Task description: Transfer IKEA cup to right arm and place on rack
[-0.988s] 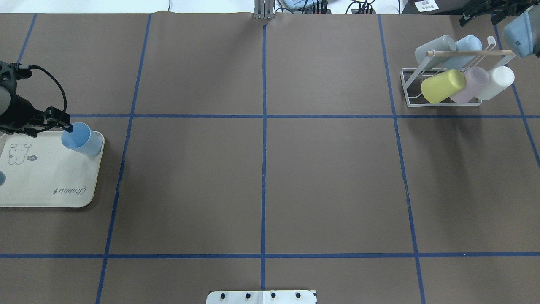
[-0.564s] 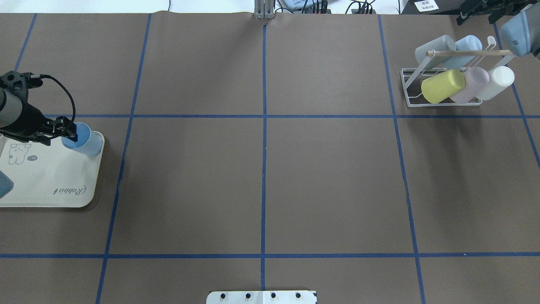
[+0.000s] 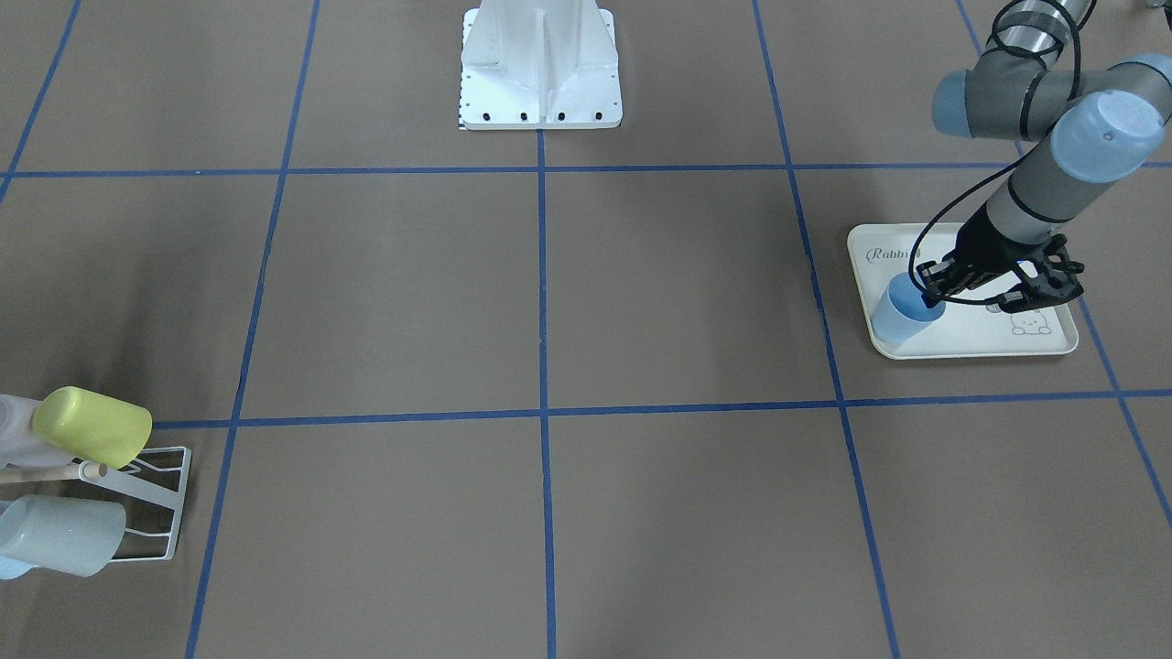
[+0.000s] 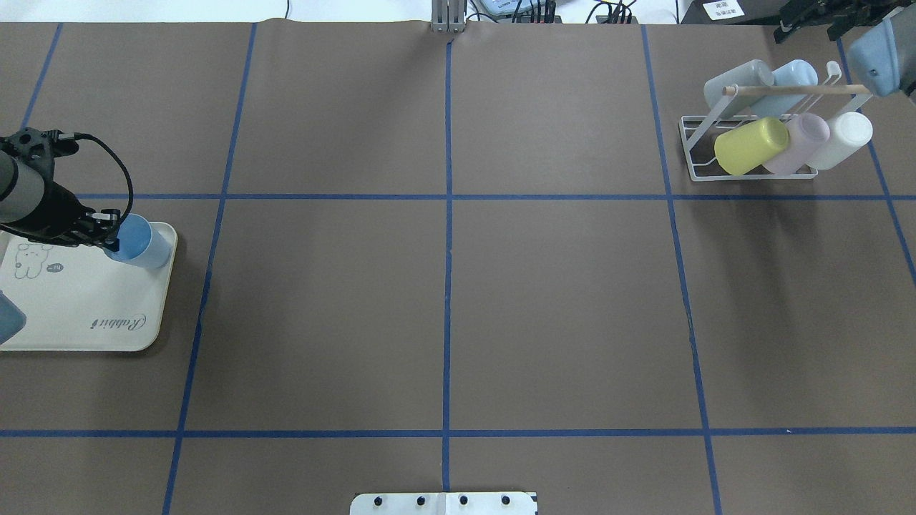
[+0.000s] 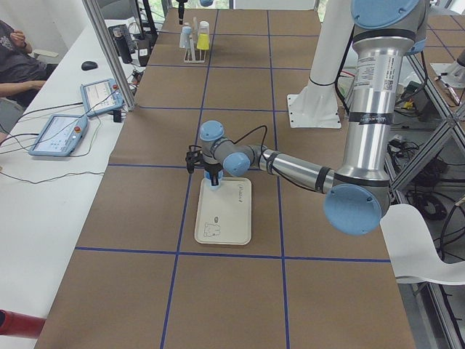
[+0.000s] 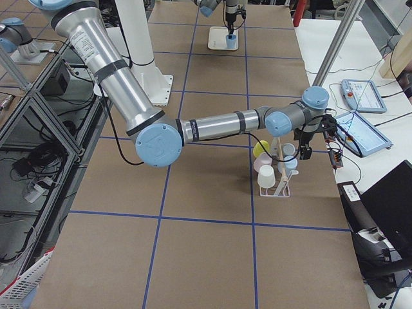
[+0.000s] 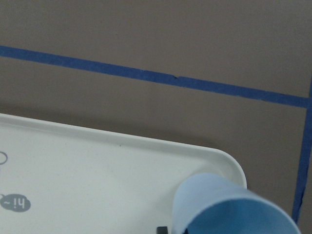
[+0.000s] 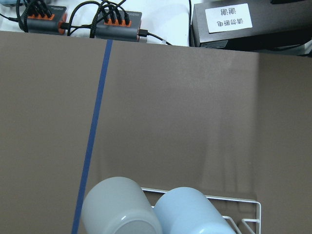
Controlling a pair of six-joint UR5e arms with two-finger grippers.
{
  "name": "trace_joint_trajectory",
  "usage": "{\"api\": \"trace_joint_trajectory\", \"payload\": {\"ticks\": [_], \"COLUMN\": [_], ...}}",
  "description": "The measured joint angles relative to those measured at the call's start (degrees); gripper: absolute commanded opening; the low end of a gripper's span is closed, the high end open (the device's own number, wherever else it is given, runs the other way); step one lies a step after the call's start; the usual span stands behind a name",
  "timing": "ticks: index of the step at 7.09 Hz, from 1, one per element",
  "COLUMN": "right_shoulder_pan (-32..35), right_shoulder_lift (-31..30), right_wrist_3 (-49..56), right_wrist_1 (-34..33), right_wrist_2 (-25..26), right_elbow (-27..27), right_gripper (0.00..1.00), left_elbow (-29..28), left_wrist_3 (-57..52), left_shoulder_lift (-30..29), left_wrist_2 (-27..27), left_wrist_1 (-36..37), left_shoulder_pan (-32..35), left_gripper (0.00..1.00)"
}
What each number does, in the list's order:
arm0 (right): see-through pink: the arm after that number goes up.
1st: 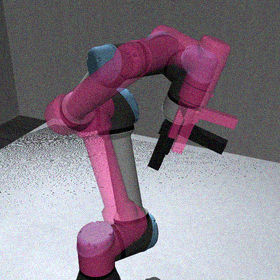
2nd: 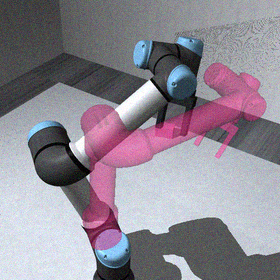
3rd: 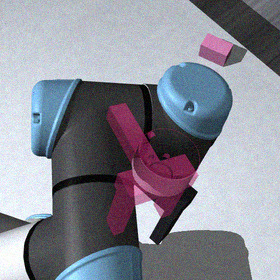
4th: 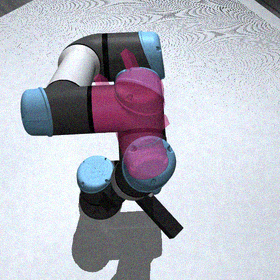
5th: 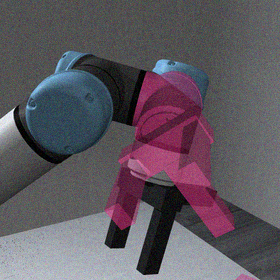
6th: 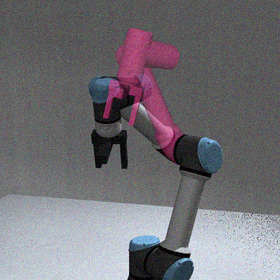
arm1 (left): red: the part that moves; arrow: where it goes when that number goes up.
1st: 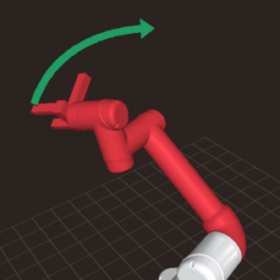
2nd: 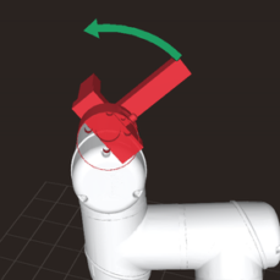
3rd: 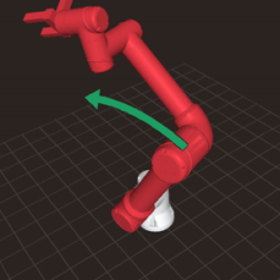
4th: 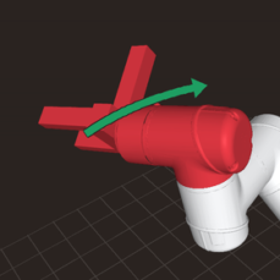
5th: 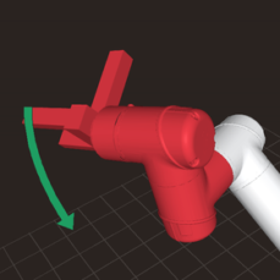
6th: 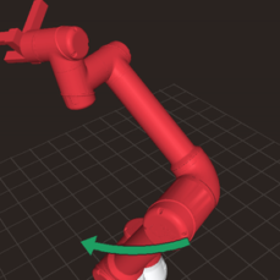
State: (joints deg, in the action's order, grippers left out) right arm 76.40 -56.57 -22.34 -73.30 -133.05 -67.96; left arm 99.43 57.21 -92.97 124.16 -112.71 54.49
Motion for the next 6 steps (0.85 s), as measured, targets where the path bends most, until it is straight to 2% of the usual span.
{"api": "trace_joint_trajectory", "payload": {"ticks": [3,6], "right_shoulder_pan": [-0.17,-2.84], "right_shoulder_lift": [-0.41,-5.38], "right_wrist_3": [-5.3,-17.05], "right_wrist_1": [0.02,0.14], "right_wrist_2": [-0.01,0.06], "right_elbow": [-4.29,-16.74], "right_gripper": [0.98,0.98], "left_elbow": [8.8,11.0], "left_wrist_3": [3.28,17.12], "left_shoulder_lift": [2.47,-4.31], "left_wrist_2": [3.04,3.54], "left_wrist_1": [1.91,1.1], "left_shoulder_pan": [1.87,1.38], "left_gripper": [0.0,0.0]}}
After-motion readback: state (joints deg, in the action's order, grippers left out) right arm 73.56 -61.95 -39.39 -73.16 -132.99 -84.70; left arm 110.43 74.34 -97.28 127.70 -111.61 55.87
